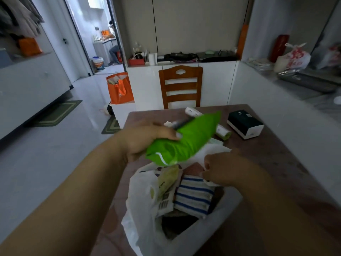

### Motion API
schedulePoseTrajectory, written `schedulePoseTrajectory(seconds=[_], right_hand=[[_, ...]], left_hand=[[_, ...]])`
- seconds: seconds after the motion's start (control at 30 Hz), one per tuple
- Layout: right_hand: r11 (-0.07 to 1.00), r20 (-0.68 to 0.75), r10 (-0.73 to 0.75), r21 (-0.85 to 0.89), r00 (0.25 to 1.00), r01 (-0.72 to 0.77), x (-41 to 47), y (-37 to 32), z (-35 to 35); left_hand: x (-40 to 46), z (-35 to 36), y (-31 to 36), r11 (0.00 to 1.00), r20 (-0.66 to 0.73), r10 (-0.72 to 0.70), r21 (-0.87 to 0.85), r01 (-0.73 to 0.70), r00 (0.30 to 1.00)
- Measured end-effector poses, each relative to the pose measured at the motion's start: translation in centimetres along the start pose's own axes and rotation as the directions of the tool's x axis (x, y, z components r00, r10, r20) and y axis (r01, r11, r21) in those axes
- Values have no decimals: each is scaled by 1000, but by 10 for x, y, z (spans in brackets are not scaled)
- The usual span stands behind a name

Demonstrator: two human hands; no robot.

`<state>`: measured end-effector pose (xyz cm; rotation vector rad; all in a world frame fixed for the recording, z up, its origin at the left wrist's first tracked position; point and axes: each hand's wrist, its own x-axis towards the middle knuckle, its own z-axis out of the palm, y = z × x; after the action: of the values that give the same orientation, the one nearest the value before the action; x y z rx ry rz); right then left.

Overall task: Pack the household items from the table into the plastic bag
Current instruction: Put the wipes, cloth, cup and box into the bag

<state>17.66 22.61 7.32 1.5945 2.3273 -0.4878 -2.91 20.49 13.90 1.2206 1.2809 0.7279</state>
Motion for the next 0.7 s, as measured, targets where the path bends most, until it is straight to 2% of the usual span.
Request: schedulePoseTrajectory(seconds=[0.13,0.23,0.27,0.33,0.4,0.47,0.53,0.63,0.67,0.7], right_hand=[[998,-28,-12,-61,1000,10,-3,17,8],[996,-20,60,-57,998,-61,-11,26,5],[998,-22,62,-16,998,-62,-13,31,4],[980,-5,38,195,999,-37,-21,40,-2],[840,-31,41,543,999,-17,-29,48,-10],[646,-150,49,759,988,83,-40,51,-21],[440,-241,31,875,970,204,-47,47,-31],[36,-317,-59,947,947,319,-51,41,-36],[-41,-344,-86,939,935,342,-51,39,-36],[-44,-369,-93,929,925,366,-51,38,-34]], left_hand=[[-6,22,-20,981,43,-180,86,176,983],[-14,22,-32,964,32,-228,146,221,973],[-16,21,-35,961,15,-230,164,224,973],[-20,21,-41,951,-13,-242,197,240,970],[-22,26,-45,933,-39,-263,244,264,964],[-22,35,-47,898,-74,-262,346,271,962],[-20,47,-48,846,-117,-217,473,246,969],[-12,65,-55,765,-154,-90,622,167,984],[-8,72,-61,713,-151,-47,687,139,987],[-4,79,-69,655,-153,-6,746,120,988]])
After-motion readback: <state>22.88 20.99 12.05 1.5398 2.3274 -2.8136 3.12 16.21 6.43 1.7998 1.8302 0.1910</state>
